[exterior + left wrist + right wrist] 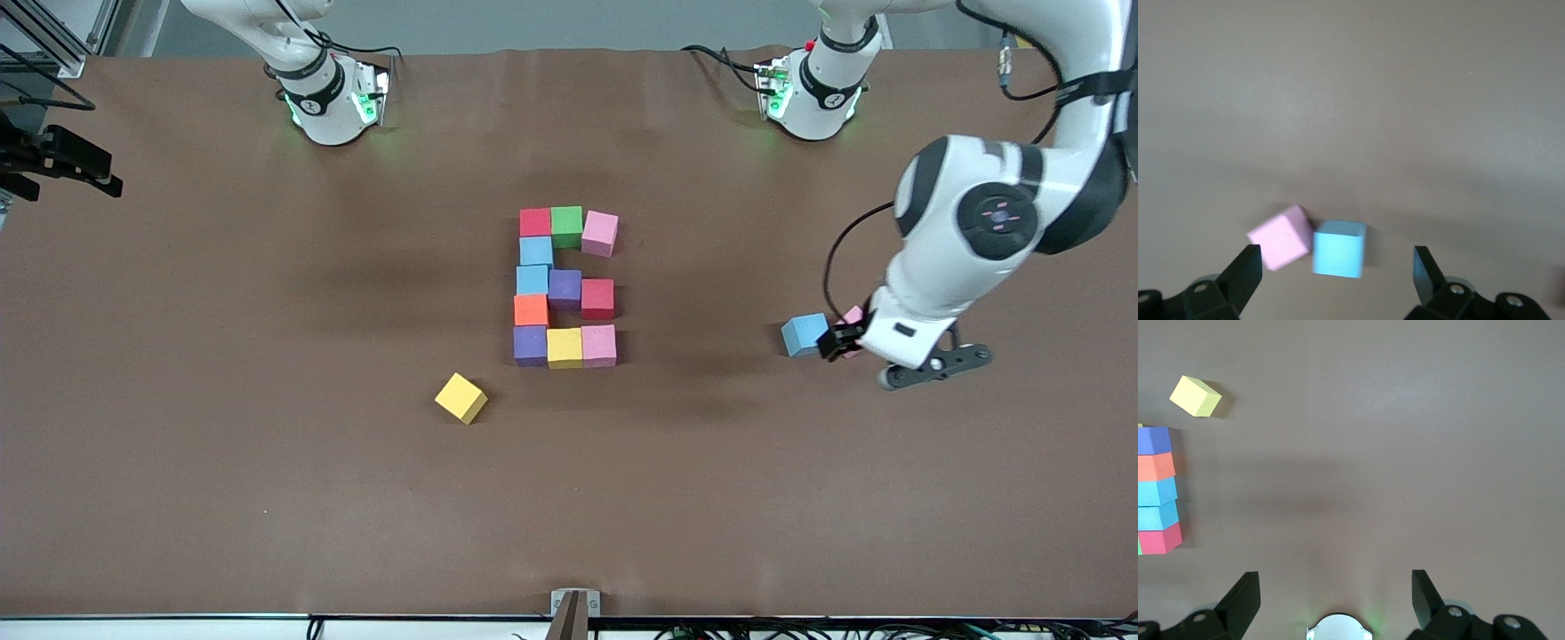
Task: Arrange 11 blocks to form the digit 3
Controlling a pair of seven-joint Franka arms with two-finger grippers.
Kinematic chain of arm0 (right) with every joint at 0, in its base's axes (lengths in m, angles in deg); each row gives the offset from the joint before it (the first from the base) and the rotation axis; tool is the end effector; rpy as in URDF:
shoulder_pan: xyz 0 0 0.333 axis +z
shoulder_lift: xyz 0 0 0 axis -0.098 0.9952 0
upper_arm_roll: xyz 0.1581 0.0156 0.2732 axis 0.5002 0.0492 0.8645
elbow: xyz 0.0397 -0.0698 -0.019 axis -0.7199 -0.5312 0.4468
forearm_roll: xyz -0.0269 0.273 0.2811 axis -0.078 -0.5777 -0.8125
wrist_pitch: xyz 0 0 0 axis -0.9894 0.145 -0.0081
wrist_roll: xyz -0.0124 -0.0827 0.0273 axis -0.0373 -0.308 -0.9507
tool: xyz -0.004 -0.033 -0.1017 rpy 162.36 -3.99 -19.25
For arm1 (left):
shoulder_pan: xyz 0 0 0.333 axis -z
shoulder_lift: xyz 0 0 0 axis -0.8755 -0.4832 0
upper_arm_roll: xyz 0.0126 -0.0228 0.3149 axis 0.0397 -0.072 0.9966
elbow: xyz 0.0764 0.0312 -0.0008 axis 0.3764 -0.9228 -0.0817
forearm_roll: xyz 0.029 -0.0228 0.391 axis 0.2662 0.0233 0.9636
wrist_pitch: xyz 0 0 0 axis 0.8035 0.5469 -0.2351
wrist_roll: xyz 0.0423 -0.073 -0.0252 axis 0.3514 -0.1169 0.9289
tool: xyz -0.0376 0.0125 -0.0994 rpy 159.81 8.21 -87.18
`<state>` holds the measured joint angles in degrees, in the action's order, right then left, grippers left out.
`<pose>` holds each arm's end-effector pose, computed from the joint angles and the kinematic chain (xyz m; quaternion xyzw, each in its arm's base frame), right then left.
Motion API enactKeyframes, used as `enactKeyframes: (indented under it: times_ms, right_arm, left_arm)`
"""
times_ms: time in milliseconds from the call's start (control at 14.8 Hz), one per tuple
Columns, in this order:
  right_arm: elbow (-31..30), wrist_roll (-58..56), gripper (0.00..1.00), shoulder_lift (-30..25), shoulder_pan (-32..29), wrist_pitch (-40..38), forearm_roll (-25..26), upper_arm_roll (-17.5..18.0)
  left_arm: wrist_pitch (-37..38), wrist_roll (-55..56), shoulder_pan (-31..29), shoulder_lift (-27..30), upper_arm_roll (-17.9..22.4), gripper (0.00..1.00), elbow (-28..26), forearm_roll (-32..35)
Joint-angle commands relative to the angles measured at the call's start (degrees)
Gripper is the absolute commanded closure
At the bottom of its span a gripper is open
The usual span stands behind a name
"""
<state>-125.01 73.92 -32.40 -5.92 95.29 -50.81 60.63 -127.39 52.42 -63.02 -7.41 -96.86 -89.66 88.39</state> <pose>0.5186 -0.0223 0.6650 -0.9987 -0.0194 0.0472 0.0035 0.6099 -0.1089 0.4295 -0.9956 -0.0802 -0.0318 0.0371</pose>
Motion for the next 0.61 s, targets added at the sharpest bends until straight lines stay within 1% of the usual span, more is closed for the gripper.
enactKeyframes:
  times_ms: [0, 68, 135, 203, 406, 541]
  right_arm:
    - [-5.2, -0.6, 0.00, -4.0, -0.7, 2.7, 0.2, 0.3]
    - [-7.6, -0.9, 0.00, -5.7, -0.7, 4.2, 0.3, 0.3]
    - [-8.7, -0.9, 0.00, -6.5, -0.7, 5.1, 0.4, 0.3]
    - [-8.8, -0.9, 0.00, -6.6, -0.7, 5.1, 0.4, 0.4]
    - [-8.4, -1.0, 0.00, -6.3, -0.7, 5.2, 1.0, 0.4]
    - [-7.9, -0.9, 0.00, -6.2, -0.8, 5.2, 2.3, 1.6]
  left_arm:
    - [3.8, -12.8, -5.4, 4.5, -0.5, 0.00, -0.2, -5.0]
    - [8.0, -17.9, -6.8, 5.1, -0.4, 0.00, 2.4, -5.8]
    - [12.1, -21.5, -7.7, 6.1, -0.3, 0.00, 4.3, -6.0]
    - [14.2, -23.0, -8.9, 7.1, -0.2, 0.00, 5.8, -6.0]
    - [17.0, -24.1, -10.0, 10.4, -0.1, 0.00, 8.2, -6.1]
    - [18.5, -24.6, -10.0, 11.2, -0.3, 0.00, 9.6, -6.1]
